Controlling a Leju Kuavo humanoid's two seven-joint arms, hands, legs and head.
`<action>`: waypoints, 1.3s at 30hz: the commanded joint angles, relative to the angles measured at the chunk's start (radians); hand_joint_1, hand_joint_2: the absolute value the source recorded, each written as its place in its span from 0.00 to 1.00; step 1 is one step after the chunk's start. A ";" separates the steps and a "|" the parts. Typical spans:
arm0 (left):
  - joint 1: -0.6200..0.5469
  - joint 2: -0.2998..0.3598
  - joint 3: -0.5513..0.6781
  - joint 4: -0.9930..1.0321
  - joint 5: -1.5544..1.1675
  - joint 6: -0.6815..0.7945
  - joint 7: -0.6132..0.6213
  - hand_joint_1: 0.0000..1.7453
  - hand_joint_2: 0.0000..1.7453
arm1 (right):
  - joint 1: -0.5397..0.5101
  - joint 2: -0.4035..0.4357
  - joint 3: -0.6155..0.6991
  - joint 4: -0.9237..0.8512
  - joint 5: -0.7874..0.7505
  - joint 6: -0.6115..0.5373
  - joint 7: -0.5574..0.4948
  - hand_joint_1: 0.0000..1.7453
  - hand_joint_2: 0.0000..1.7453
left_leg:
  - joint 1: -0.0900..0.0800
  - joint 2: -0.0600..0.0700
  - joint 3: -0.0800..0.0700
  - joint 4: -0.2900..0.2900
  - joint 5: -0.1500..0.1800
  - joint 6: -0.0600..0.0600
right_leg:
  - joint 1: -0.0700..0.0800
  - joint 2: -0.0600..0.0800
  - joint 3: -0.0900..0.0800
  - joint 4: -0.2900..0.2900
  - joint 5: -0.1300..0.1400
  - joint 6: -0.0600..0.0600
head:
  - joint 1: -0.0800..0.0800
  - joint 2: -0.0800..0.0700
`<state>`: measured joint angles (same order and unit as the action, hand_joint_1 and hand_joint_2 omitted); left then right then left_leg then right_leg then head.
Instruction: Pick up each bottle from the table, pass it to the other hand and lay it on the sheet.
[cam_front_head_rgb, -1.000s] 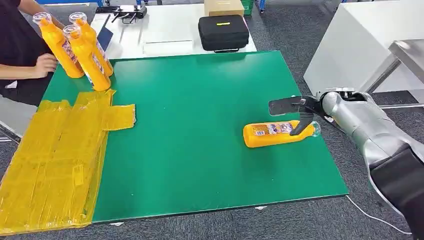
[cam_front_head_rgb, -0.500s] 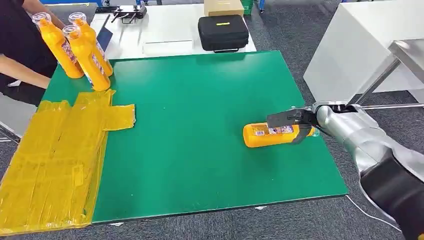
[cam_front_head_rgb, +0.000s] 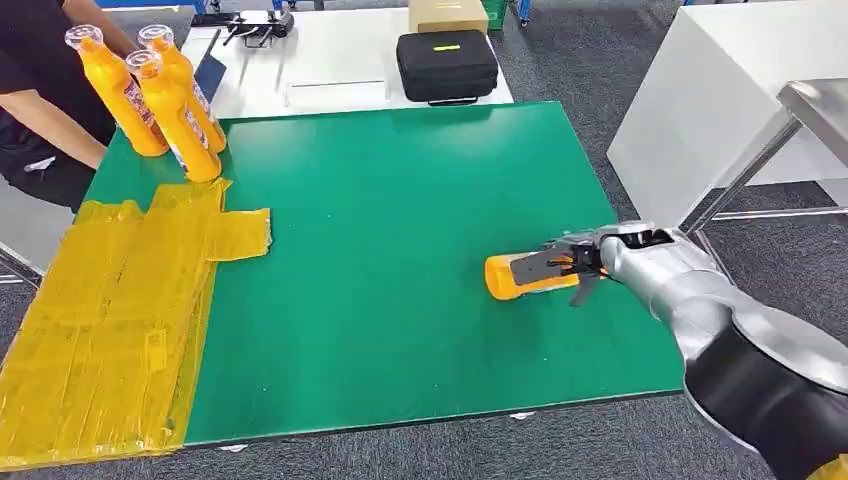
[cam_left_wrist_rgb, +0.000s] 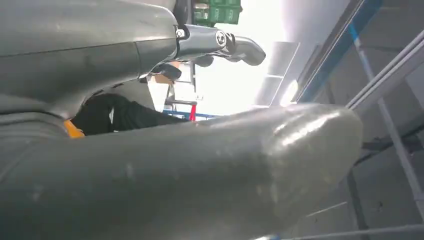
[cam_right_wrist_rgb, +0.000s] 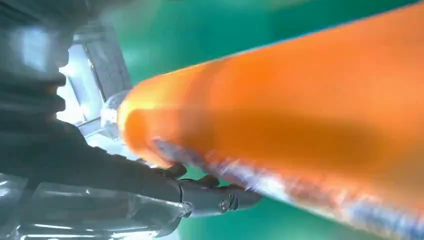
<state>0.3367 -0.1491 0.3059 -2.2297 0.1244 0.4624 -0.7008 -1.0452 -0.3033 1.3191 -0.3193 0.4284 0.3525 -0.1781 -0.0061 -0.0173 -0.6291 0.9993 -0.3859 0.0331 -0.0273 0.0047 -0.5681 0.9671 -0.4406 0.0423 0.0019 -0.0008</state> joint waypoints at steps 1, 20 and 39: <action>0.004 -0.033 -0.018 -0.010 -0.003 0.004 0.003 0.00 0.00 | 0.000 0.057 0.094 0.059 0.007 0.005 0.004 0.00 1.00 | 0.001 0.002 0.003 0.000 -0.002 -0.002 | 0.001 0.001 0.003 -0.001 -0.001 -0.002 | 0.000 0.000; 0.011 -0.045 -0.057 0.001 -0.018 -0.002 0.003 0.00 0.00 | -0.015 0.023 0.128 0.061 0.039 -0.007 0.030 0.00 1.00 | 0.001 0.001 0.005 0.001 -0.003 -0.003 | 0.001 -0.001 0.005 -0.001 -0.002 -0.004 | 0.000 0.000; 0.007 -0.017 -0.072 0.007 0.014 -0.008 0.003 0.00 0.00 | -0.122 -0.089 0.187 0.032 0.076 0.114 -0.037 0.00 1.00 | 0.000 0.000 0.004 0.001 -0.002 -0.001 | 0.000 -0.002 0.004 0.000 -0.002 -0.003 | 0.000 0.000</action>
<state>0.3486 -0.1850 0.2507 -2.2545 0.1228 0.4696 -0.7008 -1.1206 -0.3586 1.4397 -0.2895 0.5119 0.4593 -0.2125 -0.0068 -0.0186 -0.6284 0.9995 -0.3850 0.0344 -0.0279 0.0035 -0.5673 0.9669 -0.4402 0.0426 0.0023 -0.0008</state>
